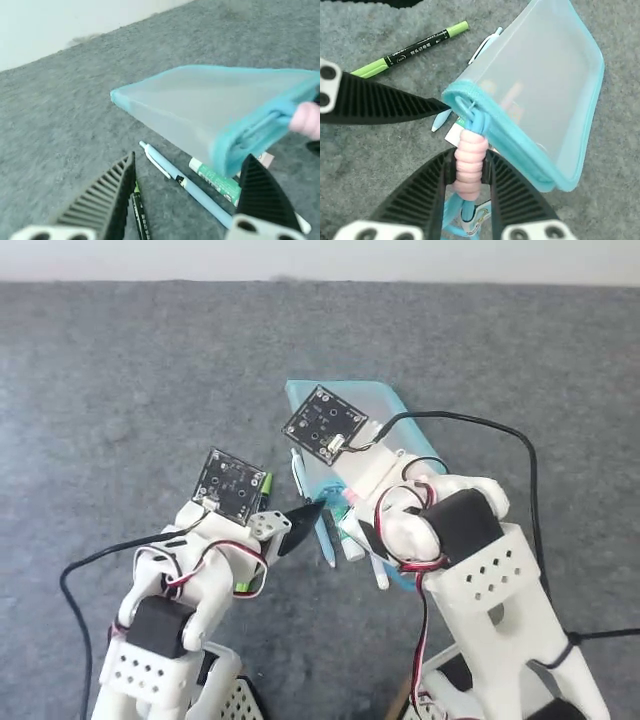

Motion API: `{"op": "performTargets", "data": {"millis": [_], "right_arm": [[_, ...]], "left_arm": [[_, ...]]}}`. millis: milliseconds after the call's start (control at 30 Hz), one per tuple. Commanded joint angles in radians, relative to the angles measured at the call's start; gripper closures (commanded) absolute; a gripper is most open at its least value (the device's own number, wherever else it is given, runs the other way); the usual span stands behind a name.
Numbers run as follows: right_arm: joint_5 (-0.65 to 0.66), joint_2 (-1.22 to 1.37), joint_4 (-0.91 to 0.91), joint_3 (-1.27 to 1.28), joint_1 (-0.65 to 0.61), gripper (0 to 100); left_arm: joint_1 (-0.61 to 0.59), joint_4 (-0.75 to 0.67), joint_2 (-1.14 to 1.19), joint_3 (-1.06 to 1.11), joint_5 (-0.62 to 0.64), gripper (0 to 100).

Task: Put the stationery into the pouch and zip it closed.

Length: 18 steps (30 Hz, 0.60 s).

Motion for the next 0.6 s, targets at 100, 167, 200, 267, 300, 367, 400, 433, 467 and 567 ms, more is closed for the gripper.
{"op": "performTargets", "data": {"millis": [100, 167, 200, 267, 300, 367, 400, 433, 467, 567], "right_arm": [[-0.009, -0.045, 0.013, -0.057, -0.015, 99.1], [-0.009, -0.044, 0.021, -0.083, -0.015, 99.1], [-0.009, -0.044, 0.038, -0.098, -0.015, 99.1], [-0.009, -0.038, 0.079, -0.130, -0.015, 99.1], [-0.008, -0.038, 0.091, -0.138, -0.015, 99.1], [-0.006, -0.044, 0.097, -0.137, -0.015, 99.1], [-0.006, -0.044, 0.099, -0.137, -0.015, 99.1], [-0.008, -0.044, 0.101, -0.135, -0.015, 99.1], [-0.008, -0.041, 0.102, -0.135, -0.015, 99.1], [-0.006, -0.038, 0.102, -0.126, -0.015, 99.1]], "left_arm": [[0.008, -0.092, -0.006, 0.025, 0.000, 68], [0.006, -0.143, -0.006, 0.071, -0.021, 68], [0.006, -0.158, -0.006, 0.082, -0.023, 69], [0.003, -0.164, -0.006, 0.084, -0.025, 70], [0.003, -0.167, -0.006, 0.084, -0.023, 70], [0.003, -0.169, -0.006, 0.084, -0.021, 71], [0.003, -0.166, -0.006, 0.084, -0.021, 71], [0.003, -0.166, -0.006, 0.084, -0.021, 71], [0.003, -0.166, -0.006, 0.084, -0.021, 71], [0.003, -0.167, -0.006, 0.084, -0.020, 71]]}}
